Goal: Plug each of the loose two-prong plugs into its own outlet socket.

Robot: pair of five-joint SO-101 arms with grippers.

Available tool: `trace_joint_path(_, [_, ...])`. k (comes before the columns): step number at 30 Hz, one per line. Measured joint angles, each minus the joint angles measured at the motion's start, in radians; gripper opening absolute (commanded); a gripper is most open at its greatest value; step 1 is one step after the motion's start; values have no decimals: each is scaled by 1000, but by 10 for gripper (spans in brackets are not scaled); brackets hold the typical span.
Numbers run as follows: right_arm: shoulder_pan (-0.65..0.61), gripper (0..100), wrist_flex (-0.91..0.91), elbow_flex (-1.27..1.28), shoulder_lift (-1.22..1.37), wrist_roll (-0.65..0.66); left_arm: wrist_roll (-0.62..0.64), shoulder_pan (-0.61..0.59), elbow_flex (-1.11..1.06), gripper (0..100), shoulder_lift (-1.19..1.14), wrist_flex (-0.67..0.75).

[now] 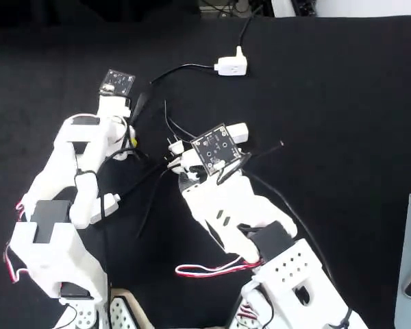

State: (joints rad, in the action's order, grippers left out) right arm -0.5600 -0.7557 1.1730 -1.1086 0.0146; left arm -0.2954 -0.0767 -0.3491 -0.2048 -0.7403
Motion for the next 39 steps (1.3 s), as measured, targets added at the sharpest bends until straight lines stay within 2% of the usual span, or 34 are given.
trace_joint_path(8, [0, 12, 0, 0, 0, 0, 0, 11, 54, 29, 32, -153])
trace_joint_path(15, [0, 12, 0, 0, 0, 0, 0, 69, -41, 29, 296, -282])
trace_joint_path(20, [0, 12, 0, 0, 0, 0, -2, 153, -242, 31, 525, -293])
trace_joint_path(25, [0, 12, 0, 0, 0, 0, -6, 175, -434, 31, 671, -293])
trace_joint_path(36, [0, 12, 0, 0, 0, 0, -184, 175, -692, 39, 741, -293])
trace_joint_path(39, [0, 12, 0, 0, 0, 0, -224, 175, -720, 150, 741, -275])
